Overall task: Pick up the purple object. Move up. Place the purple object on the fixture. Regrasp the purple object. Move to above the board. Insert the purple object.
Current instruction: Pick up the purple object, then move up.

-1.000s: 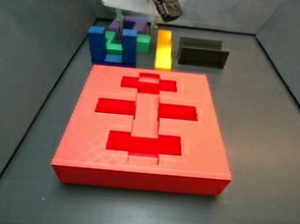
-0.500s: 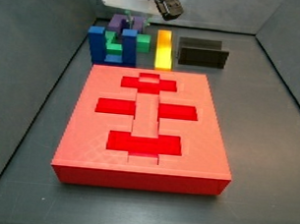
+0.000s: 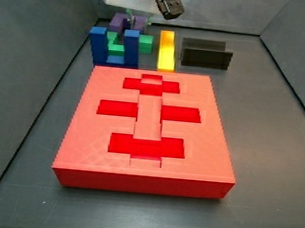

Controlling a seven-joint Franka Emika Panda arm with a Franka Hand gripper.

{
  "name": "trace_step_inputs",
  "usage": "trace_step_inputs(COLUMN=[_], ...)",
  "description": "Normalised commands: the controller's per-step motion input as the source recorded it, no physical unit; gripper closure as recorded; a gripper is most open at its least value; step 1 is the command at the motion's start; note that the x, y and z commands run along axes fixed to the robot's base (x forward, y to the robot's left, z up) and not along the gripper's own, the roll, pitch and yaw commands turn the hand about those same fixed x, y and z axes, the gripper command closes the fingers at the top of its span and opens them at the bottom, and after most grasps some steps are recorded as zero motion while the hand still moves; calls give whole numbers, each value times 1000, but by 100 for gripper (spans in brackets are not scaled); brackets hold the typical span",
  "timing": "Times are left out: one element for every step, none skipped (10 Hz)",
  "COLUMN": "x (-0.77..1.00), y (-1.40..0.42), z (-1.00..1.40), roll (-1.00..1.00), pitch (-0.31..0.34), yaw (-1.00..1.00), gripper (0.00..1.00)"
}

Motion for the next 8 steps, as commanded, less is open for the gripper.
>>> trace_step_inputs(x=[0,0,0,0,0,0,0,-10], y=[0,0,0,0,0,0,0,51], z=[0,0,0,0,0,0,833,822], roll=[0,0,0,0,0,0,0,6], pitch=[0,0,0,0,0,0,0,6], yaw=[0,0,0,0,0,0,0,21], gripper=[100,100,100,100,100,100,100,100])
